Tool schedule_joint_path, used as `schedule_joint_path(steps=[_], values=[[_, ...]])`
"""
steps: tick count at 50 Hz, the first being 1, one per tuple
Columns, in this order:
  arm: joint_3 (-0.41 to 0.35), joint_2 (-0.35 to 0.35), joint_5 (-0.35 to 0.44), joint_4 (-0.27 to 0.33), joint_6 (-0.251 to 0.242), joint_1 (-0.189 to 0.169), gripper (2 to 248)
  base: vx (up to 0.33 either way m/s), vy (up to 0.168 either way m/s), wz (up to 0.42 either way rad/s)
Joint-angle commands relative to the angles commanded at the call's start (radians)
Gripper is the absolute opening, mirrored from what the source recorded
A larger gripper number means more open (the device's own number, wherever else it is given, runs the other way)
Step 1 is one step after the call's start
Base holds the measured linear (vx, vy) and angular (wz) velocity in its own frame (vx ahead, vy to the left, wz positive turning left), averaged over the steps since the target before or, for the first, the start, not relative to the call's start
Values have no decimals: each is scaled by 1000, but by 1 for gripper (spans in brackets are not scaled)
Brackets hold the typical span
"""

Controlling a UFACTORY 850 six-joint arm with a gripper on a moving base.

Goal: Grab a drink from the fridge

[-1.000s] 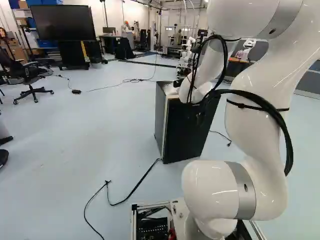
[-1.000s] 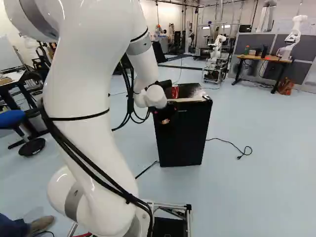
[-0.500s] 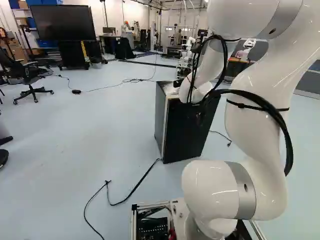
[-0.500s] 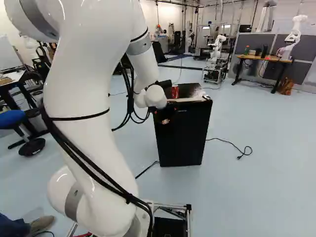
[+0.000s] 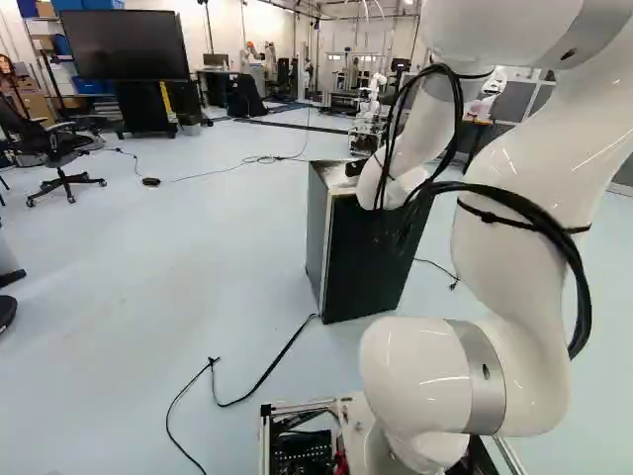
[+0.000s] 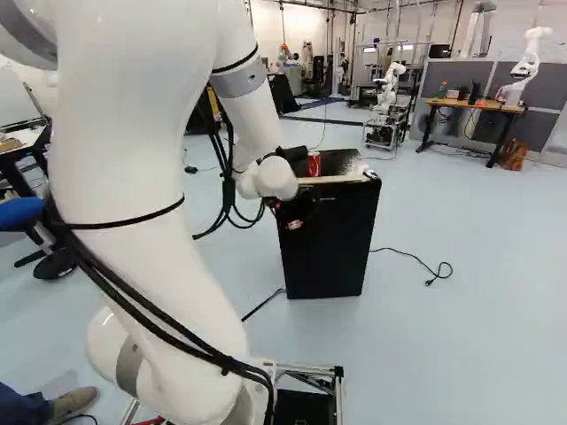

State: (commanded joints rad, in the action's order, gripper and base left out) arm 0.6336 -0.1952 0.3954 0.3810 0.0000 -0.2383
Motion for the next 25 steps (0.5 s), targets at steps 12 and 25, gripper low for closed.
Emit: schedule_joint_path(steps=[12, 25], values=[[-44, 38, 50, 0, 0, -16, 247, 0, 0, 0], [-51, 45, 131, 0, 0, -25, 247, 0, 0, 0]])
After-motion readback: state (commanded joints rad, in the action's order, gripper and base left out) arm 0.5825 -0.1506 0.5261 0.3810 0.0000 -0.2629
